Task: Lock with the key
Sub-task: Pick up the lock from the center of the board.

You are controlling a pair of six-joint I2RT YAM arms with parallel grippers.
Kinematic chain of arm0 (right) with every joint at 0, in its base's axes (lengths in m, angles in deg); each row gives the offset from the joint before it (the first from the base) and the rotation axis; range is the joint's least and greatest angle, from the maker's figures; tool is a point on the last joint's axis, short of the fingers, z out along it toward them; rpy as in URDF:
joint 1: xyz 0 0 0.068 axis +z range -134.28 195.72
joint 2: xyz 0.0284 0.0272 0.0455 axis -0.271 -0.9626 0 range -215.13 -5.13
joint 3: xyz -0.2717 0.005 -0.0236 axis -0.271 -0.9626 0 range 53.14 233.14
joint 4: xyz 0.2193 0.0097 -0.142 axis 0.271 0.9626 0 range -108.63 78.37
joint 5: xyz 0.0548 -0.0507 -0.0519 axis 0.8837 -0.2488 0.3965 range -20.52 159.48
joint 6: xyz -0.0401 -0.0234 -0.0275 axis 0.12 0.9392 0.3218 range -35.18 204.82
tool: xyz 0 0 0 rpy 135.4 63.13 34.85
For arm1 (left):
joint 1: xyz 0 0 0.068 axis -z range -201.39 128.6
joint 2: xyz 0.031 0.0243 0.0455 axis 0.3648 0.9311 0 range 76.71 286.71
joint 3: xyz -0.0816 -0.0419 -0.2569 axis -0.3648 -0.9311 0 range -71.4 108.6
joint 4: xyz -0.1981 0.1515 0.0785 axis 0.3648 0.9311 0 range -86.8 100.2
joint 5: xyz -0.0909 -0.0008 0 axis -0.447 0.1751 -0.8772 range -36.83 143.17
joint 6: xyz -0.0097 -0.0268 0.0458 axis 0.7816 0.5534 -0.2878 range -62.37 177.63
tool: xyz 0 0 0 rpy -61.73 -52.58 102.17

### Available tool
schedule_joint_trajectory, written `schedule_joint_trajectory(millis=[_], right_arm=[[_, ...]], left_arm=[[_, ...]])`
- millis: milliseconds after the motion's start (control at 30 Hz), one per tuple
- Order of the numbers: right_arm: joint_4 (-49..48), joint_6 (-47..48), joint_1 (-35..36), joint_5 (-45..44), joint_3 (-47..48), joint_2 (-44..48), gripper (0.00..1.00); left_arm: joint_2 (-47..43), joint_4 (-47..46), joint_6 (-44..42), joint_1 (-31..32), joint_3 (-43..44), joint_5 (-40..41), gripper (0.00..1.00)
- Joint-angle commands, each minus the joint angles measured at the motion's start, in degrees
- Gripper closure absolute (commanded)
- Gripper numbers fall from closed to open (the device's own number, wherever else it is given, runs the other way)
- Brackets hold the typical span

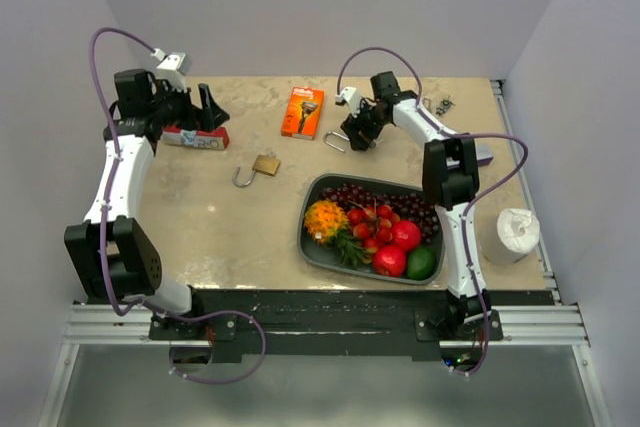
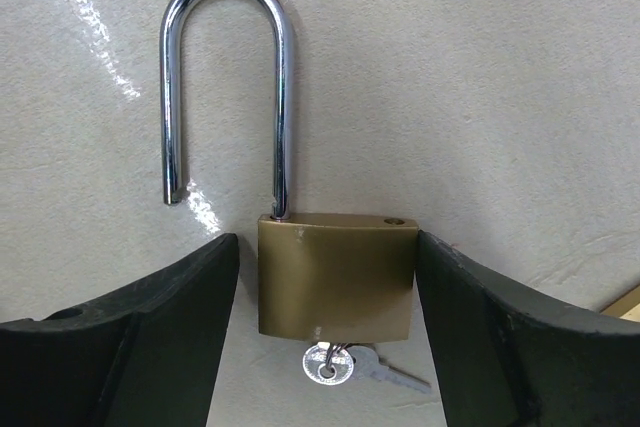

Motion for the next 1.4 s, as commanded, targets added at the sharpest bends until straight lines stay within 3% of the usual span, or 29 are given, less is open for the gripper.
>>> schedule_joint_trajectory(millis=[0, 200, 333, 533, 567, 600, 1133, 1367], right_arm=[[5.5, -2.4, -0.8, 1.3, 0.5, -2.1, 0.24], [5.3, -0.9, -1.2, -0.2, -2.3, -1.0, 0.2], [2.9, -0.6, -1.2, -2.0, -4.4, -0.2, 0.28], [2.1, -0.5, -1.1, -2.8, -5.1, 0.9, 0.72], [1.5, -0.7, -1.2, -3.2, -5.3, 1.5, 0.91], [1.1, -0.9, -1.2, -3.2, -5.4, 2.0, 1.0], [-1.6, -14.5, -0.9, 13.7, 1.1, 10.4, 1.0], [-0.7, -19.3, 1.7, 23.5, 2.5, 13.1, 1.0]], left_arm=[[-4.5, -2.8, -4.7, -0.1, 0.8, -2.6, 0.0], [-5.0, -2.8, -6.4, -0.1, 0.6, -3.4, 0.0], [-3.9, -1.2, -6.4, -0.1, 1.4, -2.6, 0.0], [-4.3, -1.2, -9.5, 0.0, 1.0, -4.1, 0.0], [-4.8, -1.9, -9.9, 0.1, 0.4, -4.4, 0.0], [-5.1, -2.9, -10.9, 0.2, -0.3, -4.8, 0.0], [-5.0, -11.7, -19.5, 1.7, -6.9, -9.6, 0.01], [-5.7, -10.0, -26.6, 2.1, -7.8, -12.6, 0.02]])
